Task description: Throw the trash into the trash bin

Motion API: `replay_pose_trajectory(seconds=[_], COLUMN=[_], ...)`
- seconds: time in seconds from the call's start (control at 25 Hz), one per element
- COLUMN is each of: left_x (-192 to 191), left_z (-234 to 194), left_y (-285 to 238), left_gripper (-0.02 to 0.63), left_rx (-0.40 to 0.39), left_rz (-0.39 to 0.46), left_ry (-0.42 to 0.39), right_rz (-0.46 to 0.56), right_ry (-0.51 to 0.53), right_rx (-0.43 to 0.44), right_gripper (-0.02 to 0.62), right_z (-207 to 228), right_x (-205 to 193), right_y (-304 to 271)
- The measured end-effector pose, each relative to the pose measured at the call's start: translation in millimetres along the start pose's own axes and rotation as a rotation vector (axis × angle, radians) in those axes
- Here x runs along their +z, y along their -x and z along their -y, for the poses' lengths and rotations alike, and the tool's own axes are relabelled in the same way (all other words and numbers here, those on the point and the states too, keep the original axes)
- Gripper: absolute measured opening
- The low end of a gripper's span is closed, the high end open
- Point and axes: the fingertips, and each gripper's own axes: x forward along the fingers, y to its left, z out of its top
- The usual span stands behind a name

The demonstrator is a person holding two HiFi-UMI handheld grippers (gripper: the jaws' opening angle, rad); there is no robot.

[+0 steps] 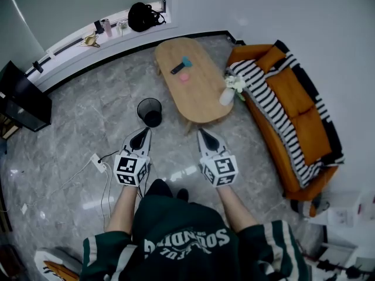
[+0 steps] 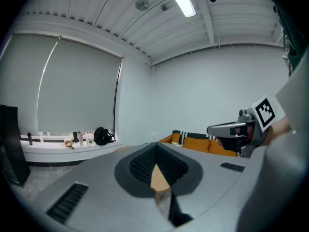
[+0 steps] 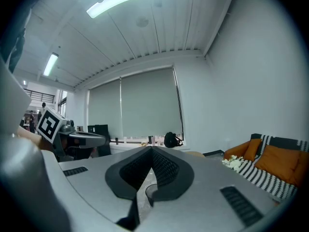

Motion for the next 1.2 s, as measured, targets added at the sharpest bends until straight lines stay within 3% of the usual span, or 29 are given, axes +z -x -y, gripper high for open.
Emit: replay_pose_trajectory(seconds=[0.48, 0.76, 1.2], left_x=[0.7, 1.4, 24.8], left_z=[-45.0, -122.7, -264.9], left_y=[-64.6, -144.4, -247.5], left_gripper=[0.000, 0.000, 0.000], left_rx=[-0.024, -0.053, -0.137], left_rz=[0.001, -0.023, -0.070], left_ry=[0.034, 0.047, 0.040], right_rz=[-0.040, -0.070, -0.105], right_ry=[0.005, -0.014, -0.015], right_rx=[-0.014, -0.043, -0.115], right_gripper=[-0.002, -0.002, -0.002], right_z=[25.5, 46.4, 53.6], right_x=[3.5, 5.1, 46.9], right_y=[-76.1, -182.0, -359.3])
